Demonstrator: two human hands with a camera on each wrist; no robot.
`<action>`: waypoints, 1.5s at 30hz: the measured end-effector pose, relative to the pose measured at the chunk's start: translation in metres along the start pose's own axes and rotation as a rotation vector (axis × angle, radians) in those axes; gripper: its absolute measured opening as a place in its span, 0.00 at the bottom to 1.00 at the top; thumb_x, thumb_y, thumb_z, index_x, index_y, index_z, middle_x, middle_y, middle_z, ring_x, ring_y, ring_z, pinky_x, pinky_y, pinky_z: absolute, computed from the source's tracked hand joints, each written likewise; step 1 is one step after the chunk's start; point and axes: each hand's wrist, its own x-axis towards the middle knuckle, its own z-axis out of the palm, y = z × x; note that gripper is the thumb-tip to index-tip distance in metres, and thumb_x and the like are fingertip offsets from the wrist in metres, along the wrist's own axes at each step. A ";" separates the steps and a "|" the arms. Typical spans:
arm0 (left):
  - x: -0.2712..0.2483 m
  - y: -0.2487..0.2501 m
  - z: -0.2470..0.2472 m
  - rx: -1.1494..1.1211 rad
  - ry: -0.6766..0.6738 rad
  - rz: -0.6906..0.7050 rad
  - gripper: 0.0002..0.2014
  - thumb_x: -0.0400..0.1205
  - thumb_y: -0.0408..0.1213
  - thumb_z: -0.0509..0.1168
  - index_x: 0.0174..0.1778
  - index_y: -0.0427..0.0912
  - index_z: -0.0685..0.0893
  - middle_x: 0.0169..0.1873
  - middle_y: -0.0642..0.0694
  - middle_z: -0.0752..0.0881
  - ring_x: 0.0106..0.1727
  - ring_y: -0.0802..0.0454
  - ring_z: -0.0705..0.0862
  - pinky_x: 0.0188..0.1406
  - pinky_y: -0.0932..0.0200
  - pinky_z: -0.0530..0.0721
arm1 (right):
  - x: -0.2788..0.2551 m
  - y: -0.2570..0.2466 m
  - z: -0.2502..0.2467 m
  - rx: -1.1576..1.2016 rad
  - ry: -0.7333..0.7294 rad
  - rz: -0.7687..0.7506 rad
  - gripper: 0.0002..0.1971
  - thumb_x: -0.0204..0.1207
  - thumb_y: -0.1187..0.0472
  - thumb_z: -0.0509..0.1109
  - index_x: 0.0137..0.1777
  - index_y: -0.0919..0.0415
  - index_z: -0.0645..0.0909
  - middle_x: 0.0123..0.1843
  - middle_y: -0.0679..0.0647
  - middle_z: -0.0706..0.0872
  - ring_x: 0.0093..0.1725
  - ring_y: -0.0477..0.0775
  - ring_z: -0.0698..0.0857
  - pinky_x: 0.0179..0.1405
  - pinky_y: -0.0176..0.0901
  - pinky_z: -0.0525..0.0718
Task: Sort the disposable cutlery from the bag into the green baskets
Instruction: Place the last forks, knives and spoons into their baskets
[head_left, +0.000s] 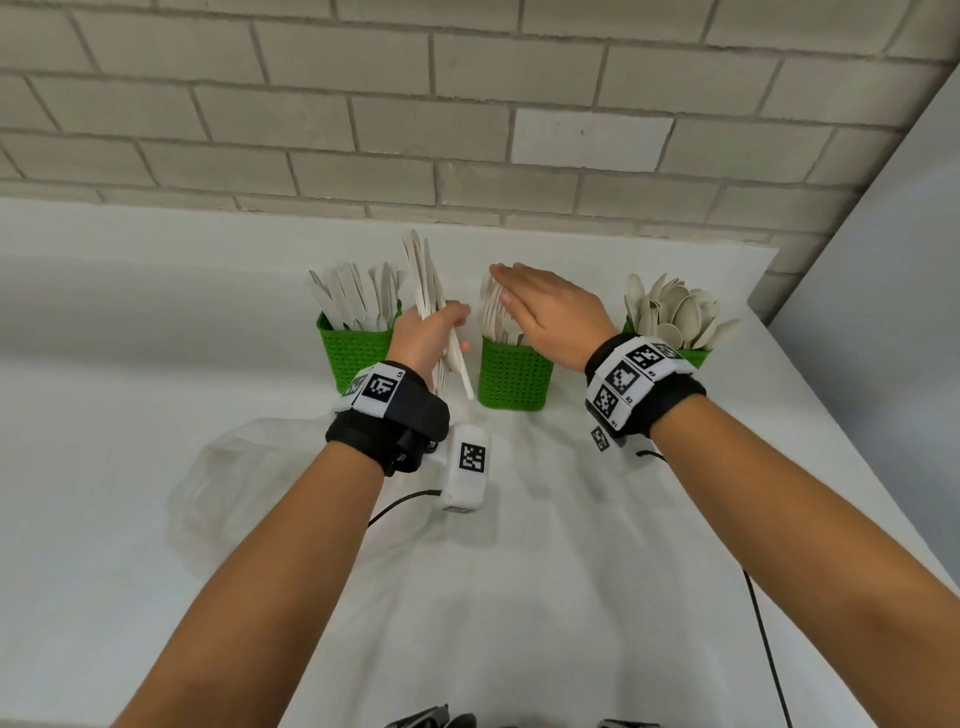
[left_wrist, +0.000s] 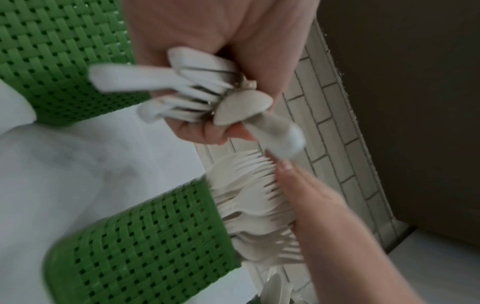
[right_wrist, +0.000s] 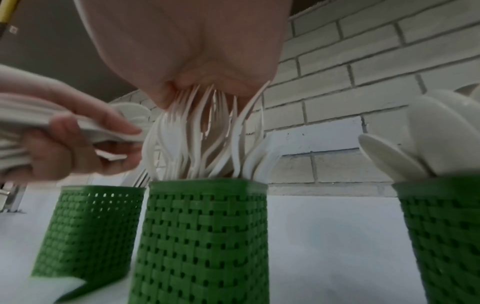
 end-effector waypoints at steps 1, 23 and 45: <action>-0.002 0.002 -0.002 -0.015 0.004 0.005 0.03 0.79 0.35 0.67 0.45 0.40 0.81 0.37 0.48 0.82 0.27 0.56 0.81 0.26 0.64 0.78 | -0.001 -0.001 0.002 -0.041 0.008 -0.019 0.23 0.87 0.54 0.47 0.80 0.56 0.62 0.79 0.53 0.70 0.80 0.52 0.65 0.75 0.47 0.62; -0.085 -0.001 -0.040 -0.334 -0.355 0.040 0.07 0.83 0.36 0.59 0.45 0.38 0.80 0.28 0.49 0.82 0.26 0.55 0.83 0.30 0.58 0.86 | -0.018 -0.079 -0.034 0.864 -0.074 0.024 0.15 0.76 0.48 0.69 0.45 0.63 0.83 0.36 0.50 0.82 0.35 0.44 0.80 0.26 0.38 0.81; -0.044 0.016 -0.116 -0.548 -0.422 -0.149 0.11 0.81 0.44 0.58 0.36 0.45 0.76 0.21 0.51 0.72 0.24 0.56 0.75 0.32 0.61 0.81 | 0.026 -0.128 -0.031 1.084 -0.079 -0.054 0.10 0.75 0.70 0.70 0.48 0.54 0.84 0.34 0.50 0.70 0.28 0.41 0.71 0.22 0.32 0.69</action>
